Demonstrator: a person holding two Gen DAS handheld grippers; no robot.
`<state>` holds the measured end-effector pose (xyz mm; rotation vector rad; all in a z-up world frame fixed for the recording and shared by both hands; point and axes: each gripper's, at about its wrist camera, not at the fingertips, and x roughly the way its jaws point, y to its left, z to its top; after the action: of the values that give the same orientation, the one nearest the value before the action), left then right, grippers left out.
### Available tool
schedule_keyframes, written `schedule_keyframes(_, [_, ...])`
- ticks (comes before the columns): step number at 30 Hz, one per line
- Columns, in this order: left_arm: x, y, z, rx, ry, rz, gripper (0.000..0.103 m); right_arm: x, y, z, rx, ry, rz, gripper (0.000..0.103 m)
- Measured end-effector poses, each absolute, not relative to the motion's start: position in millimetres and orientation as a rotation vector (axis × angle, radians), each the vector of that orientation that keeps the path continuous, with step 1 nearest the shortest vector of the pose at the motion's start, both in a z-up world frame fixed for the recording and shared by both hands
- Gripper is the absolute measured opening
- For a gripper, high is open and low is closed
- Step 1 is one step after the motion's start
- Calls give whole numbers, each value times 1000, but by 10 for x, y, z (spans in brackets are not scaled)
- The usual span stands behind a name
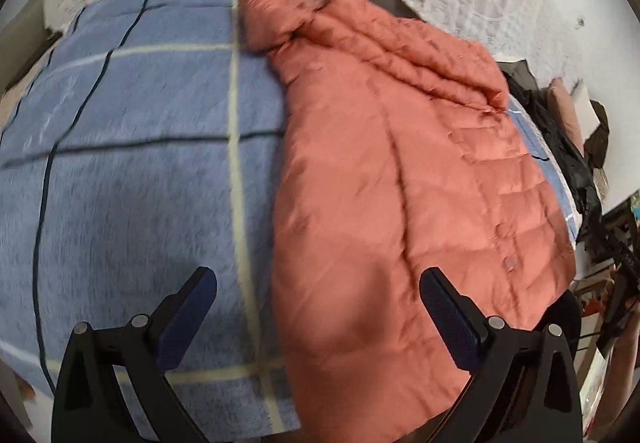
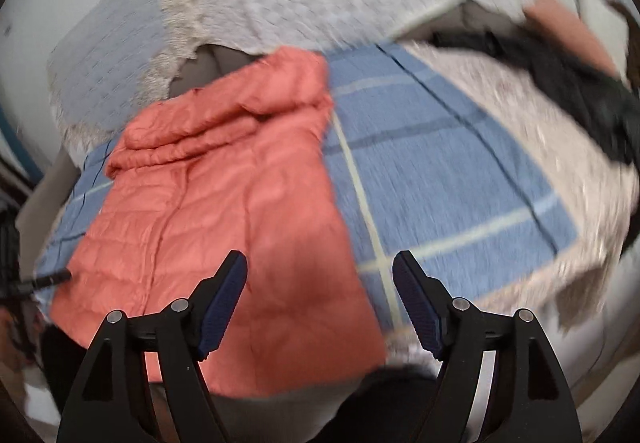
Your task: Fold large clothes
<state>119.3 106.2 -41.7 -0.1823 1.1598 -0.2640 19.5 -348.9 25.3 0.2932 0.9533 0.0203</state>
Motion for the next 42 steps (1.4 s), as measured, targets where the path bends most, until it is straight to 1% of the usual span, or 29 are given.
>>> schedule_keyframes(3, [1113,1103,-560,-221,1204,-258,103,167,-3575,129,355,982,16,76])
schedule_keyframes(9, [1013,1071,-600,-165,1188,-242,102,165,-3564,-103,375,1037,41,76])
schedule_keyframes(16, [1040,1080,-648,-194,1204,-197,103,217,-3530,-340,417,1093,118,76])
schedule_keyframes(19, [1071,1034,-672,-166,1219,-202,103,240,-3572,-368,433,1097,135,76])
schedule_keyframes(27, [1126,1079,-675,-204,1257,-230,102,246,-3619,-401,444,1104,183,76])
schedule_keyframes(28, [1119,1083,-670,-214,1256,-223,102,242,-3640,-405,458,1103,186,75])
schedule_keyframes(29, [1114,1081,-660,-216,1252,-218,102,236,-3661,-405,468,1105,184,72])
schedule_keyframes(30, [1103,1081,-643,-217,1246,-207,100,233,-3679,-405,477,1108,181,69])
schedule_keyframes(31, [1094,1085,-630,-220,1246,-203,95,234,-3693,-402,485,1110,177,66])
schedule_keyframes(32, [1084,1082,-611,-220,1244,-212,87,236,-3701,-399,493,1110,175,57])
schedule_keyframes(33, [1070,1073,-584,-222,1236,-233,83,230,-3704,-393,504,1109,186,51])
schedule_keyframes(34, [1058,1064,-570,-224,1233,-252,74,224,-3697,-387,505,1108,191,50])
schedule_keyframes(35, [1052,1056,-564,-223,1233,-263,70,218,-3684,-378,497,1107,192,48])
schedule_keyframes(38, [1034,1018,-587,-213,1238,-261,68,214,-3642,-368,476,1102,191,46])
schedule_keyframes(42, [1022,960,-630,-177,1248,-265,69,248,-3700,-432,526,1120,213,48])
